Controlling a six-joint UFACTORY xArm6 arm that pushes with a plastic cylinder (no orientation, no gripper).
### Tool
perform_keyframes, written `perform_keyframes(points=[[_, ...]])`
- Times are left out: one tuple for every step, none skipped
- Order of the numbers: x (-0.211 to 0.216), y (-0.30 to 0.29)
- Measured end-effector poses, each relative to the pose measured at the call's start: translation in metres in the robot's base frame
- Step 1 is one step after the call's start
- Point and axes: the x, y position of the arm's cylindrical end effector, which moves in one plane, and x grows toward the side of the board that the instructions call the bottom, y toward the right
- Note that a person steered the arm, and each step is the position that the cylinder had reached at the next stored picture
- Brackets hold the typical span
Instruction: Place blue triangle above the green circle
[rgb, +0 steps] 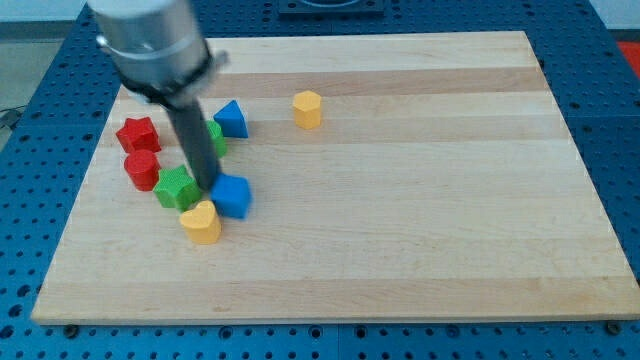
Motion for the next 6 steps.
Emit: perform_keyframes(points=[[0.032, 0.031], [0.016, 0.026], [-0.018, 0.048], [-0.074, 0.066], [-0.116, 0.059], [-0.137, 0.017]])
